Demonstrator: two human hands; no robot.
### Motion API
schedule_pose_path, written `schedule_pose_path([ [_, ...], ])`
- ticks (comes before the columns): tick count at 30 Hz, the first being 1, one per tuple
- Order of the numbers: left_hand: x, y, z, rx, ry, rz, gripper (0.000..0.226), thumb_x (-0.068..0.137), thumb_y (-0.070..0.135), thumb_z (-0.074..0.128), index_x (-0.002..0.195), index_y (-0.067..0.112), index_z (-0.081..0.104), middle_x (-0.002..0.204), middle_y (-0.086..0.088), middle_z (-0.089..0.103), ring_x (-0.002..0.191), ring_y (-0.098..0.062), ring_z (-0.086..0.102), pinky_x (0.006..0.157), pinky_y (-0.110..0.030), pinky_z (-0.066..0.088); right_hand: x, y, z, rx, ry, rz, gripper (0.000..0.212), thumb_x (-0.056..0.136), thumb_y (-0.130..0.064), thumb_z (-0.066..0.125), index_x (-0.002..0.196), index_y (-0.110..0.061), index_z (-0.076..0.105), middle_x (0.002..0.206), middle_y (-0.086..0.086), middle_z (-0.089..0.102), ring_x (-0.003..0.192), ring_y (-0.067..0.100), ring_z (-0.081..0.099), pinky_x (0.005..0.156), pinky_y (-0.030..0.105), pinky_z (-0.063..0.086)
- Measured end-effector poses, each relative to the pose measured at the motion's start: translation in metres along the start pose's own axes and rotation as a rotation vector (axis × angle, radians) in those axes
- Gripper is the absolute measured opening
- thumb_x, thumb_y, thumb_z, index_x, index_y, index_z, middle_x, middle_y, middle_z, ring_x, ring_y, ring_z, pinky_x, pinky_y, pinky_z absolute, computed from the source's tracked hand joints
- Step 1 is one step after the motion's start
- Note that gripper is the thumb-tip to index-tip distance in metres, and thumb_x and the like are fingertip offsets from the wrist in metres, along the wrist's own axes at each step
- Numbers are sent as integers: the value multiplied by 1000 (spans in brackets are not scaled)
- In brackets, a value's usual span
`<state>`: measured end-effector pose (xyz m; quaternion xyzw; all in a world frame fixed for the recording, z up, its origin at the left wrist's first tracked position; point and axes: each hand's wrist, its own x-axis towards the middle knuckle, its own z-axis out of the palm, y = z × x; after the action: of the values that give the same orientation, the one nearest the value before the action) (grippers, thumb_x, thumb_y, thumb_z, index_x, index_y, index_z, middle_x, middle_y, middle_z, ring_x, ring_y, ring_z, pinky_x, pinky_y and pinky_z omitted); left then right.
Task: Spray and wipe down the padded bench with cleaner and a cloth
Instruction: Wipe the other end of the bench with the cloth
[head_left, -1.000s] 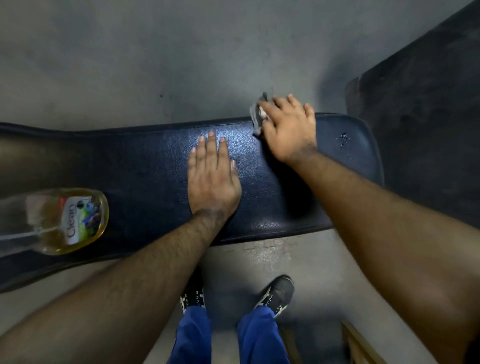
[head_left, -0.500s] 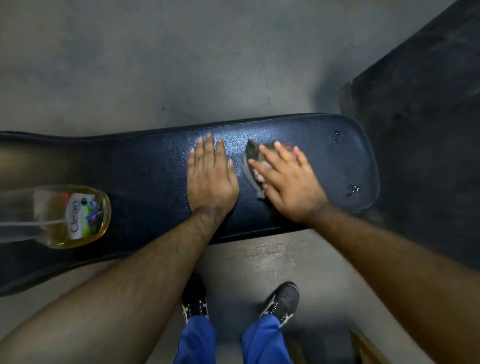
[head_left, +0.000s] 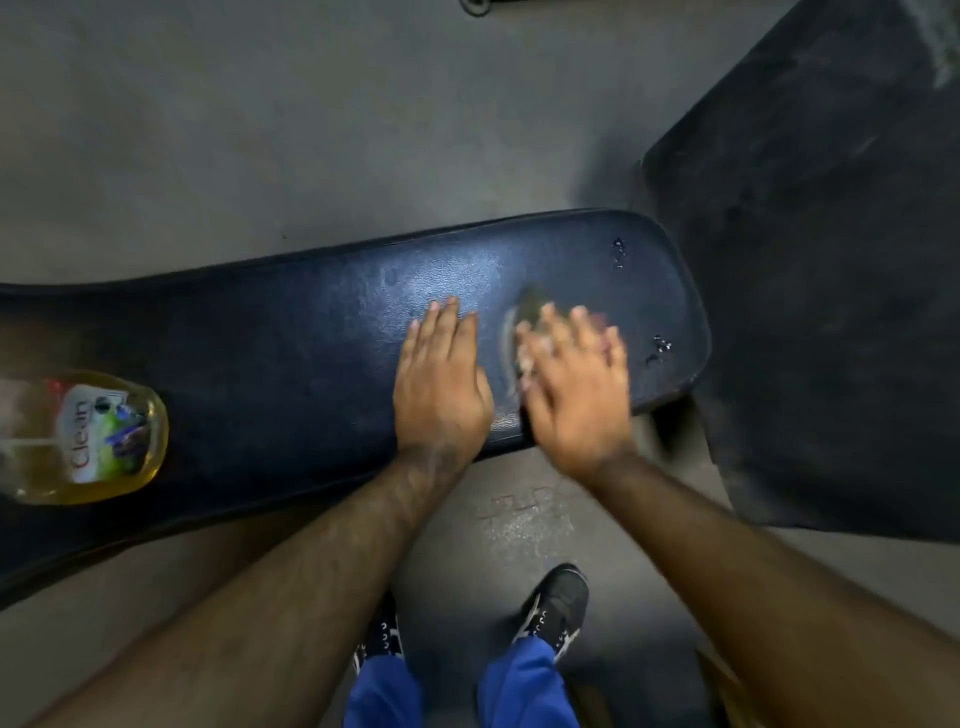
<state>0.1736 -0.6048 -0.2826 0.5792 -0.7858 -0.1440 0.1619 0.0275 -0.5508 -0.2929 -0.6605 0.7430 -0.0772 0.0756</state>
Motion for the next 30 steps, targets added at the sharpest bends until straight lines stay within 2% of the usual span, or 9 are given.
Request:
schedule_pose_path([
  [3, 17, 4, 6, -25, 9, -29, 52, 86, 16, 33, 132, 4, 56, 146, -16, 48, 139, -31, 40, 120, -41, 21, -18, 28, -5, -11, -143, -467, 55, 93, -37, 47, 147, -27, 47, 160, 2, 37, 149, 29, 29, 120, 55, 20],
  [4, 24, 4, 8, -33, 26, -37, 50, 86, 14, 36, 131, 4, 57, 145, -16, 49, 139, -32, 40, 120, -42, 22, -7, 46, -8, -25, -128, -449, 54, 93, -37, 46, 147, -28, 47, 160, 1, 37, 149, 28, 30, 120, 55, 21],
  [8, 58, 2, 12, -35, 6, -77, 46, 89, 12, 43, 133, 4, 54, 148, -17, 45, 141, -33, 36, 120, -42, 21, 38, 51, -10, 74, 23, 241, 56, 91, -40, 35, 144, -31, 51, 159, 1, 39, 149, 30, 29, 121, 56, 18],
  [13, 65, 16, 25, 104, -65, -42, 55, 91, 21, 35, 142, 6, 45, 154, -18, 36, 145, -34, 28, 121, -46, 17, 29, 60, -17, 156, -202, -334, 51, 94, -35, 42, 145, -35, 49, 160, -5, 36, 152, 25, 24, 123, 52, 14],
  [18, 65, 14, 33, 199, -64, -47, 56, 96, 24, 32, 148, 2, 36, 156, -17, 32, 146, -31, 26, 122, -42, 13, 99, 46, -14, 151, -81, 252, 57, 92, -38, 38, 148, -36, 44, 164, -2, 27, 154, 29, 13, 124, 55, 3],
  [22, 65, 15, 34, 228, -84, -39, 57, 96, 24, 32, 148, 1, 36, 156, -18, 32, 146, -31, 26, 122, -43, 14, 108, 51, -16, 212, -194, -236, 54, 90, -33, 43, 144, -36, 50, 159, -4, 38, 152, 26, 23, 122, 53, 9],
  [23, 64, 14, 35, 233, -71, -36, 56, 95, 24, 32, 147, 1, 37, 155, -18, 33, 146, -32, 28, 121, -44, 15, 121, 64, -16, 181, -165, -244, 53, 89, -32, 43, 142, -35, 52, 157, -4, 42, 150, 25, 27, 122, 52, 12],
  [27, 65, 13, 35, 258, -49, -29, 54, 95, 22, 37, 144, 0, 41, 153, -19, 38, 144, -33, 32, 121, -45, 18, 152, 48, -11, 111, -63, 217, 48, 92, -37, 38, 138, -31, 52, 152, -2, 46, 149, 30, 26, 120, 56, 12],
  [30, 66, 17, 31, 253, -77, -30, 54, 96, 22, 36, 145, 0, 40, 154, -19, 36, 144, -32, 30, 121, -46, 19, 116, 49, -12, 124, -136, -140, 51, 94, -37, 40, 144, -33, 47, 159, -2, 38, 151, 29, 23, 122, 55, 11],
])
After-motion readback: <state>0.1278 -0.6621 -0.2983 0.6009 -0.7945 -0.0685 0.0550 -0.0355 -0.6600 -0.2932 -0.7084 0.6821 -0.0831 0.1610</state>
